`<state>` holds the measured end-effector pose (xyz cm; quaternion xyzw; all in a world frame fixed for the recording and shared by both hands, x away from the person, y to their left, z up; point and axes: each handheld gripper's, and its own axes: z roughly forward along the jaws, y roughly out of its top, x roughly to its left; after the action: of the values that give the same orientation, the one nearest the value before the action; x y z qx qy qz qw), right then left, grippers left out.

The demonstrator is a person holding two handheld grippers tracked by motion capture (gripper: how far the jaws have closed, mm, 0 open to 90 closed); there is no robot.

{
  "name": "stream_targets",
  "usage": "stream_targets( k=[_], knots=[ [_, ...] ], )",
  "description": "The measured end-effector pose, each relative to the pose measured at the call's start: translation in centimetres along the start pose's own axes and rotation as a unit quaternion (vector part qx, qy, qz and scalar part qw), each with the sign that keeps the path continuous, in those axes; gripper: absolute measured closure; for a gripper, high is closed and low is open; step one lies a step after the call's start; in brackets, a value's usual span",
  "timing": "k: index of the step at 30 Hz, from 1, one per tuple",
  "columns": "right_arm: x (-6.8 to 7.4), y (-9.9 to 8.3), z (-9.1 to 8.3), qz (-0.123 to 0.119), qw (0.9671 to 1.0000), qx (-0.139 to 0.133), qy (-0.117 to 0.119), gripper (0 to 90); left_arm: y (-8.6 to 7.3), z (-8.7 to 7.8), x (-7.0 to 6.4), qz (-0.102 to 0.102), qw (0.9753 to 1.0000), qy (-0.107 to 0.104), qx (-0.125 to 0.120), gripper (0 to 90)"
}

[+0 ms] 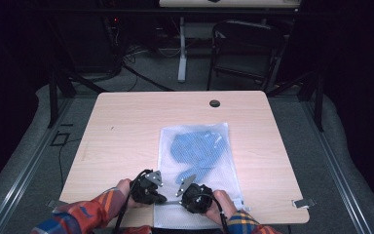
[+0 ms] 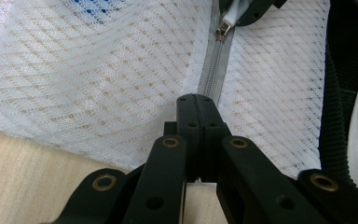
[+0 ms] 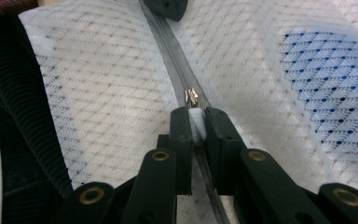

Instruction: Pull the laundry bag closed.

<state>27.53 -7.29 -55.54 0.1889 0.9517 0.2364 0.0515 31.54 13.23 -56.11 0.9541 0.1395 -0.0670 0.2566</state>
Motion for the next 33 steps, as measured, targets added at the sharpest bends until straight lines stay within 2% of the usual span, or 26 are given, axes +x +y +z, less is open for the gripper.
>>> stream_targets(
  k=[33],
  knots=[
    [-0.13,-0.51,-0.61,0.002,1.0,0.003,-0.003,82.2,-0.03,0.0,0.06,-0.002,1.0,-0.002,-0.001,90.0]
  ],
)
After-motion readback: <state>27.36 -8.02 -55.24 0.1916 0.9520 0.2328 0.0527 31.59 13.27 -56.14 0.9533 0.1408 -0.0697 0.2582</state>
